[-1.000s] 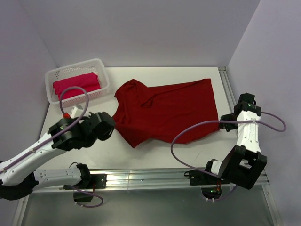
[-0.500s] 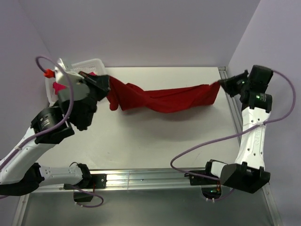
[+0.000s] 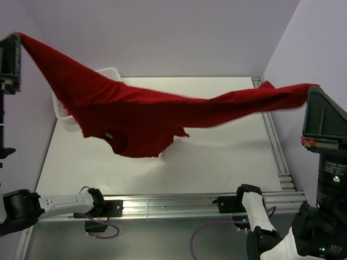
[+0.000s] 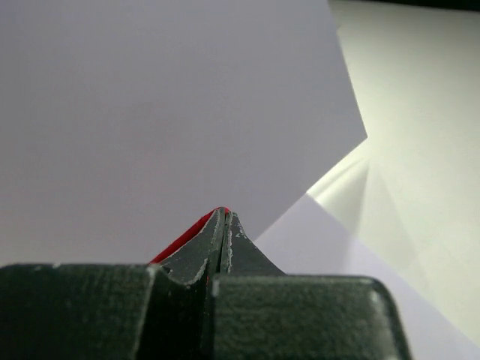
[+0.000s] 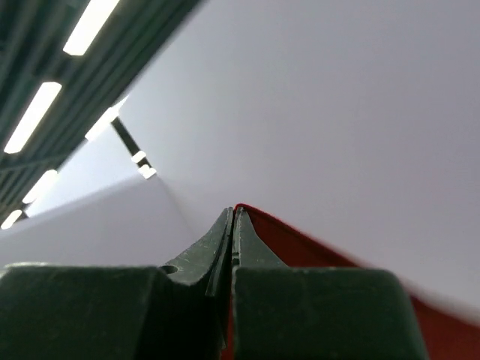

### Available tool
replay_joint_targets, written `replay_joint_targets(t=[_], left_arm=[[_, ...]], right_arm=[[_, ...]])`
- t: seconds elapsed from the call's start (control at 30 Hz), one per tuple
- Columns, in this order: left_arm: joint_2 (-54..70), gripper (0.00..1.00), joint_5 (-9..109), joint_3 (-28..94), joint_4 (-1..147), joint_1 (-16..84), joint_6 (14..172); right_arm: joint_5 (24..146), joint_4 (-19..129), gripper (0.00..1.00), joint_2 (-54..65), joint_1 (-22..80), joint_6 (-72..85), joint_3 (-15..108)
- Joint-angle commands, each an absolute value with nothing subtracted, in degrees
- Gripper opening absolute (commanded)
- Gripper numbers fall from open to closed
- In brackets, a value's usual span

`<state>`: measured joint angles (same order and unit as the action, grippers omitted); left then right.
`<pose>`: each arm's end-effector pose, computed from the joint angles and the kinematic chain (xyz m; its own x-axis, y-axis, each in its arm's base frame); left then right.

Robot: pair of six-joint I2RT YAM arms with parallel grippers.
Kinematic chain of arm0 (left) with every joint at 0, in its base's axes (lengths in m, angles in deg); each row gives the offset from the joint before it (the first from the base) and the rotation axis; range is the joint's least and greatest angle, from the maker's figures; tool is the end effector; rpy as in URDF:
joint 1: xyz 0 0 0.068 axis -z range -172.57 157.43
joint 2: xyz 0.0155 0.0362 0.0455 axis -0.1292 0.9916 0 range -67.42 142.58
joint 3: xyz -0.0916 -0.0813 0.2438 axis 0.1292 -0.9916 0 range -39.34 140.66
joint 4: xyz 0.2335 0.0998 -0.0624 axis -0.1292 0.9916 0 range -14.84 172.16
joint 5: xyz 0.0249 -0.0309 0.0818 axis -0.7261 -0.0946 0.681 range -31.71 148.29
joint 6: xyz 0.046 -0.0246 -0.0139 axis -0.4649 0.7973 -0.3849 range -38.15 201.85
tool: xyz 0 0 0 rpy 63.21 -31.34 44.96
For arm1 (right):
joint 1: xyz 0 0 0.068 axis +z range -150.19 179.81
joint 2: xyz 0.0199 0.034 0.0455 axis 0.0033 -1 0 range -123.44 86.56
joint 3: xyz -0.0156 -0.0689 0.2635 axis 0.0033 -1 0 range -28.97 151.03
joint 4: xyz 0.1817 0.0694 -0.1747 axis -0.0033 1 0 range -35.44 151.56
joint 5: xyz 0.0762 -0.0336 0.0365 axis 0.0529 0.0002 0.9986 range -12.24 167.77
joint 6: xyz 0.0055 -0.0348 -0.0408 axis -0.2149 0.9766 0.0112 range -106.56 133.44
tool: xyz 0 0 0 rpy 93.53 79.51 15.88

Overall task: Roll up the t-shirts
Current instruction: Flatten the tshirt

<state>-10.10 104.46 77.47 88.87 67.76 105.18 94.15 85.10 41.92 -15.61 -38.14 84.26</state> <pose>0.0318 -0.0038 0.6481 0.1860 -0.8807 -0.4357 0.4643 0.4696 -0.7509 -0.0445 0.0227 0.6157 0.4013 0.6689 -0.6257 -0.4400 0.7399 0.5089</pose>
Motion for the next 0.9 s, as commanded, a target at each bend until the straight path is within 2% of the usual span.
replay_joint_targets(t=[0.0, 0.1, 0.17, 0.2, 0.27, 0.3, 0.37, 0.4, 0.5, 0.57, 0.73, 0.87], left_arm=[[-3.98, 0.00, 103.97, 82.11, 82.28, 67.54, 94.87], [6.29, 0.01, 109.60, 92.37, 82.53, 67.72, 89.06], [15.69, 0.01, 109.01, 101.43, 84.11, 67.37, 88.61], [18.85, 0.01, 105.17, 107.12, 90.73, 64.93, 92.19], [20.47, 0.01, 99.28, 103.15, 92.90, 56.70, 104.79], [20.56, 0.01, 91.59, 101.04, 96.22, 52.56, 109.66], [22.66, 0.01, 85.21, 100.58, 97.83, 44.73, 117.49], [24.84, 0.01, 81.01, 101.36, 98.27, 38.95, 118.93], [26.62, 0.01, 74.13, 101.20, 96.17, 30.06, 124.46], [26.36, 0.01, 69.64, 99.80, 91.17, 26.26, 126.40], [27.33, 0.01, 66.03, 105.59, 90.45, 25.44, 126.06], [21.89, 0.01, 64.89, 101.55, 87.46, 25.44, 125.71]], right_arm=[[89.10, 84.53, 0.00, 37.35, -15.04, -38.41, 83.09], [87.78, 87.07, 0.00, 33.66, -15.04, -41.66, 83.61], [87.26, 88.13, 0.00, 30.42, -15.04, -44.56, 83.79], [87.17, 90.83, 0.00, 29.01, -15.04, -45.53, 84.31], [87.69, 92.00, 0.00, 25.67, -15.04, -46.86, 84.59], [87.87, 91.57, 0.00, 24.79, -15.04, -46.94, 84.06], [88.57, 89.55, 0.00, 23.64, -15.04, -48.35, 79.52], [89.36, 86.49, 0.00, 23.37, -15.04, -49.40, 77.83], [91.73, 79.20, 0.00, 21.09, -15.04, -51.07, 73.60], [92.53, 76.28, 0.00, 18.73, -14.87, -51.86, 74.64], [94.90, 75.82, 0.00, 13.45, -15.04, -51.43, 85.09], [95.52, 77.14, 0.00, 14.56, -15.83, -53.27, 88.63]])
